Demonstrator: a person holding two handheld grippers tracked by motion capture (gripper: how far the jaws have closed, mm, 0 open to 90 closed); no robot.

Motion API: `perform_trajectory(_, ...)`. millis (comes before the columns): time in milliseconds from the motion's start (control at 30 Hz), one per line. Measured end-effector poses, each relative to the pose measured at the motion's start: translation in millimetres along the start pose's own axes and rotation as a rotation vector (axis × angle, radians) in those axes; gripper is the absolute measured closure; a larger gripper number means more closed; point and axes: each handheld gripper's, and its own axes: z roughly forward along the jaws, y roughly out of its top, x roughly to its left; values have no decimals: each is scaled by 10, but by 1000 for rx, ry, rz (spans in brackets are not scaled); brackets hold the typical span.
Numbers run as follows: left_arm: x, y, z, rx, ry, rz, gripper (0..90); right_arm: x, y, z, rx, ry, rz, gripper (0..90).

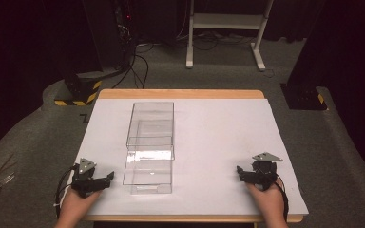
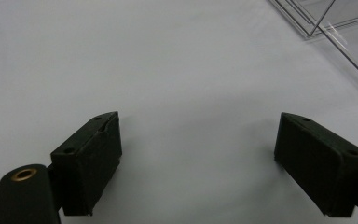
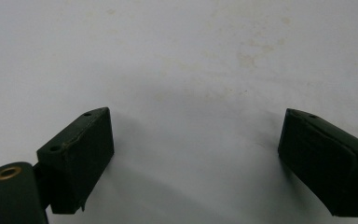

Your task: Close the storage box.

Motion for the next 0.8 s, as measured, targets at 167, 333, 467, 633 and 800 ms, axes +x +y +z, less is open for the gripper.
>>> perform_trajectory(167,0,0,0,1,0,-1,150,1,0,-1,1,0,2,101)
perform_trajectory(333,-1,-1,-1,0,0,-4,151,2,-1,-1,0,0,2,100)
perform_trajectory(467,-2,-2,-2,-1,2,-6,152,0,0,0,0,0,0,101)
perform_trajectory(633,-1,2,-5,1,4,-6,156,0,0,2,-2,1,1,101)
perform_trajectory(800,-10,9,-28,-6,-14,18,227,-1,0,2,-1,1,1,101)
